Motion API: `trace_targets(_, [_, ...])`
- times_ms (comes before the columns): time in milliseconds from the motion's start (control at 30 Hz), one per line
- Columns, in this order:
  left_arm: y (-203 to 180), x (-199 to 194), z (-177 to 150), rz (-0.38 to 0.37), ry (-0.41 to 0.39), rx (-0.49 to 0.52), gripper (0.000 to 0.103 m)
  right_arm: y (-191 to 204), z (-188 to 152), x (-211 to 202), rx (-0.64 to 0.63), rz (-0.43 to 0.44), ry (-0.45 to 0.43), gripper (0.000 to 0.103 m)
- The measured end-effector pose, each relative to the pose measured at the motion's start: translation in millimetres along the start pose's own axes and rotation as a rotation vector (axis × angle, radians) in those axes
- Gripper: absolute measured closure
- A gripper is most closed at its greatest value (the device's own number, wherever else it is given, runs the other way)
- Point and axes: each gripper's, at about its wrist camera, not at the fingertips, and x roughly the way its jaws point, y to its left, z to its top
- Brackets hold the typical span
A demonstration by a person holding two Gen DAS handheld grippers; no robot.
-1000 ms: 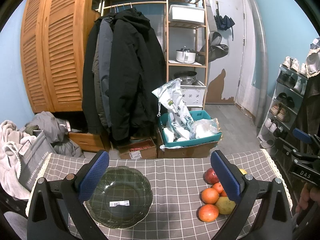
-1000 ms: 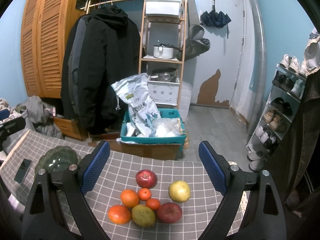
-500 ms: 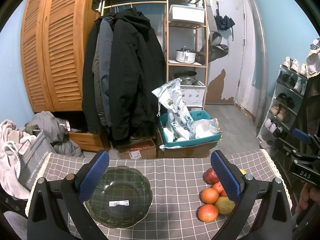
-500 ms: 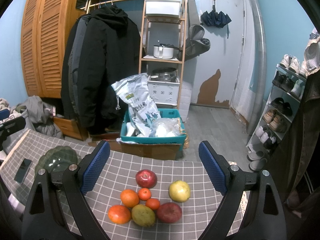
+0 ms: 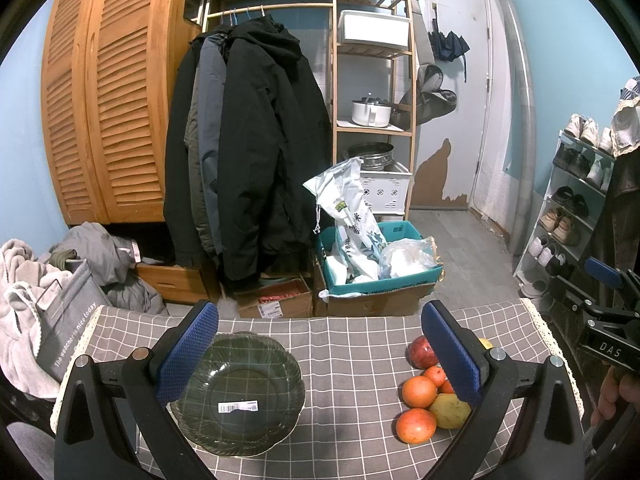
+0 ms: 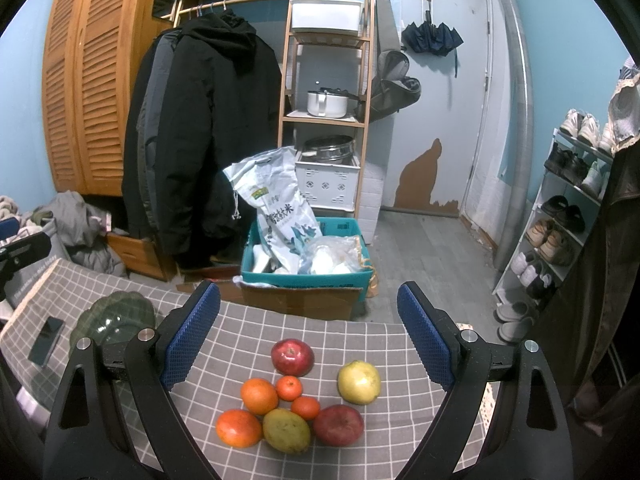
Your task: Organize fruits
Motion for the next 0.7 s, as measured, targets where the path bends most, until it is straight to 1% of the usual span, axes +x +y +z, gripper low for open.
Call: trace_targets(700, [-1.9, -0.7, -2.4, -0.001, 0.004, 0.002, 0.001, -2.7, 1.3, 3.4, -0.002, -0.001, 0.004, 0.014])
